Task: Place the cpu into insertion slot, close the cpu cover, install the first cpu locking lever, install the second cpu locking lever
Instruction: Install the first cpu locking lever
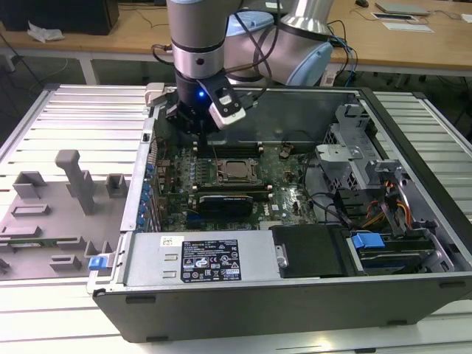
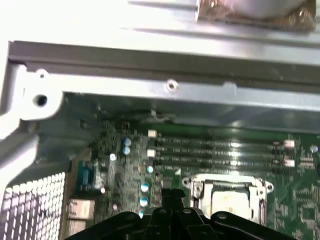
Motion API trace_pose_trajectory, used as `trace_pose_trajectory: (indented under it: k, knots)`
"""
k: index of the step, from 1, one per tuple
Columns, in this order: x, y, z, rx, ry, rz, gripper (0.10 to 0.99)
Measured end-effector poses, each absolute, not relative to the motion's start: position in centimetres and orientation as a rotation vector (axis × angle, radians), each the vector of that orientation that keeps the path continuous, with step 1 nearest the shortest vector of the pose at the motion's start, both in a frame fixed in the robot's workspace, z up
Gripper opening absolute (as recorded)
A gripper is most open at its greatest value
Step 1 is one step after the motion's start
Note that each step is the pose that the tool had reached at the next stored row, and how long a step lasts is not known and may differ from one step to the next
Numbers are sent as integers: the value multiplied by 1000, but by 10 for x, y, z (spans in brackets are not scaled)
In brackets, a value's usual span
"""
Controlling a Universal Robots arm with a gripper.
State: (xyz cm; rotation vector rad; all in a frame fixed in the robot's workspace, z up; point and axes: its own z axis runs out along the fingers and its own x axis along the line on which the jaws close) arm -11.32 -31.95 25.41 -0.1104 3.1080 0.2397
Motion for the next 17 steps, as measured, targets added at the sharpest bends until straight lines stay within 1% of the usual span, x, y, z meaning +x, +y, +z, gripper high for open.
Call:
trace_pose_trajectory:
  k: [3, 10, 17]
  knots:
    - [-115, -319, 254, -109, 3100, 304, 106]
    - [-102, -319, 254, -109, 3099, 314, 106]
    - [-67, -319, 254, -109, 3100, 314, 106]
